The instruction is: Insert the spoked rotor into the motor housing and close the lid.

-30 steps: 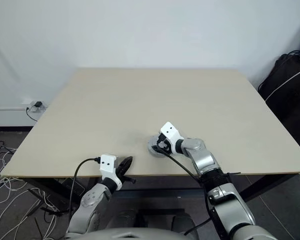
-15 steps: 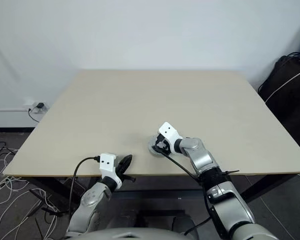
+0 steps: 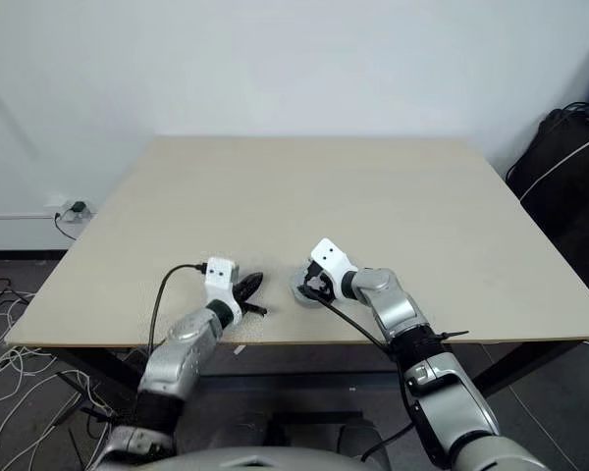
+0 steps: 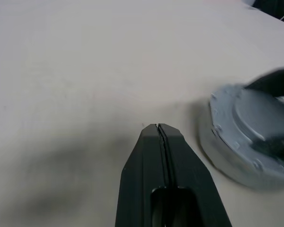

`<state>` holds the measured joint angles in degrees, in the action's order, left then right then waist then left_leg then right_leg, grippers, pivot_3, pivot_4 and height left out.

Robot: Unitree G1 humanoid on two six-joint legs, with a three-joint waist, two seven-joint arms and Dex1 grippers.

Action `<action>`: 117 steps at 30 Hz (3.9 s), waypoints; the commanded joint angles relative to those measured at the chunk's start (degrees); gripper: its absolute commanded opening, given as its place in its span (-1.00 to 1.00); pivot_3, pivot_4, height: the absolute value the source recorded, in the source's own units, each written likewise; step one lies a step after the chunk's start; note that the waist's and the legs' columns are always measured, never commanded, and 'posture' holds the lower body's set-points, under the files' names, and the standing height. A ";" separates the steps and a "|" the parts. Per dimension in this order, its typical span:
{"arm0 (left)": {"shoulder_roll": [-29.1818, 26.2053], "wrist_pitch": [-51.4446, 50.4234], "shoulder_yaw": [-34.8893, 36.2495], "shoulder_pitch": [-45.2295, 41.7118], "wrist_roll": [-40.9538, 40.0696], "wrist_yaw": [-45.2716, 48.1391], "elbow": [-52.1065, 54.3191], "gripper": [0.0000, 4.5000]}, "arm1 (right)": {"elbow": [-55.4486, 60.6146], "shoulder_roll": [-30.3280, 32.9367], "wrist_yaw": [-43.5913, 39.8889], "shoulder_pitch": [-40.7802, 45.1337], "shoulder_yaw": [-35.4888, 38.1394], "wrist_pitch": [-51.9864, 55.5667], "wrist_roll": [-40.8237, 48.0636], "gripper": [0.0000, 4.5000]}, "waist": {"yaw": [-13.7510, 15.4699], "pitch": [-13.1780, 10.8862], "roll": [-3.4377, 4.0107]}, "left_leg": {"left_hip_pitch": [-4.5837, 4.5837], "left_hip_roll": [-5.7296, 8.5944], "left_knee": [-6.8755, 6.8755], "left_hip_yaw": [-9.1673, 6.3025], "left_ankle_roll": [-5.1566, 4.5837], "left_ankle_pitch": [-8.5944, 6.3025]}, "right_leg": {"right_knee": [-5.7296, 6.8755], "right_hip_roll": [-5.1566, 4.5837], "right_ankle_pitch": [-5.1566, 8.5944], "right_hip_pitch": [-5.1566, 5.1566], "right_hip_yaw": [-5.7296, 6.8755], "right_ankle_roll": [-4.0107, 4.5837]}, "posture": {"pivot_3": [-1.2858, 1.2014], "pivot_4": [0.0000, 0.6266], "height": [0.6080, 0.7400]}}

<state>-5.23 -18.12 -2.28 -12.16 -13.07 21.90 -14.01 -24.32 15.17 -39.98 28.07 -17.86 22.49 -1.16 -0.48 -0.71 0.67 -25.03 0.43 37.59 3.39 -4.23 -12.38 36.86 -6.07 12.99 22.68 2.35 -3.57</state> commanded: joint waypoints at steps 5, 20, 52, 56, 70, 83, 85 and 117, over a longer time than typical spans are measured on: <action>-0.50 -8.44 0.21 -11.36 -4.91 9.66 -7.11 -1.00 | -0.25 0.30 1.55 -0.08 -0.13 0.71 -1.64 0.43 | -0.17 -0.02 -0.03 | 0.07 0.01 0.01 0.00 0.00 0.01 | -0.05 0.04 -0.04 -0.09 -0.02 0.06 | 0.03 -1.00 1.00; -0.67 -14.34 -4.60 -14.41 -1.01 13.65 -13.14 -1.00 | 2.49 -0.01 2.27 -1.44 -0.20 1.92 -1.28 0.43 | -0.14 -0.12 -0.19 | 0.07 -0.01 -0.05 -0.03 0.01 0.00 | -0.09 -0.12 -0.04 -0.04 -0.11 0.08 | 0.03 -1.00 1.00; 0.40 -14.49 -5.50 -13.30 0.23 13.97 -13.60 -1.00 | 29.17 5.86 3.58 -11.22 16.66 18.79 14.33 0.98 | 1.45 -0.15 -0.23 | -0.36 0.04 -0.42 -0.17 -0.05 -0.03 | -0.94 -0.38 -0.05 0.14 0.05 0.07 | 0.03 -1.00 1.00; 0.50 -14.01 -5.66 -13.51 0.47 13.93 -13.82 -1.00 | 26.01 0.08 13.96 -10.68 22.88 27.10 15.64 0.98 | 1.53 -0.14 -0.23 | -0.36 0.04 -0.42 -0.18 -0.05 -0.03 | -0.92 -0.40 -0.05 0.14 0.04 0.07 | 0.03 -1.00 1.00; 0.66 -13.33 -5.74 -12.58 0.53 13.62 -13.30 -1.00 | 18.43 -11.27 23.57 -8.11 34.84 40.57 25.52 0.98 | 1.30 -0.10 -0.16 | -0.48 0.08 -0.44 -0.17 -0.06 -0.03 | -0.91 -0.35 -0.06 0.26 0.04 0.07 | 0.03 -1.00 1.00; 0.35 -13.34 -5.59 -12.29 0.43 13.43 -12.85 -1.00 | 11.74 -14.72 24.82 -6.21 38.94 46.03 32.12 0.98 | 0.99 0.05 -0.04 | -0.38 0.06 -0.41 -0.17 -0.07 -0.02 | -0.87 -0.03 -0.07 0.15 0.03 0.05 | 0.03 -1.00 1.00; 0.12 -13.39 -5.52 -12.05 0.38 13.44 -12.65 -1.00 | 11.90 -15.47 24.39 -6.15 39.45 47.94 33.69 0.98 | 0.76 0.10 -0.01 | -0.35 0.05 -0.41 -0.17 -0.07 -0.02 | -0.87 -0.02 -0.07 0.14 0.03 0.05 | 0.03 -1.00 1.00; -0.40 -14.20 -5.76 -10.38 0.43 13.26 -11.68 -1.00 | 9.83 -17.86 28.51 -8.14 47.59 48.42 42.60 0.42 | 0.07 0.24 0.18 | -0.32 0.08 -0.42 -0.17 -0.08 -0.03 | -0.87 -0.07 -0.09 0.10 0.00 0.02 | 0.03 -1.00 1.00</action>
<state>-5.81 -30.98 -6.83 -23.14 -13.54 35.09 -25.17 -15.29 -2.58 -11.88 19.30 28.63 71.77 39.90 -0.41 -0.47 0.85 -25.35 0.51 37.18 3.22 -4.31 -12.41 35.99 -6.14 12.90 22.79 2.35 -3.54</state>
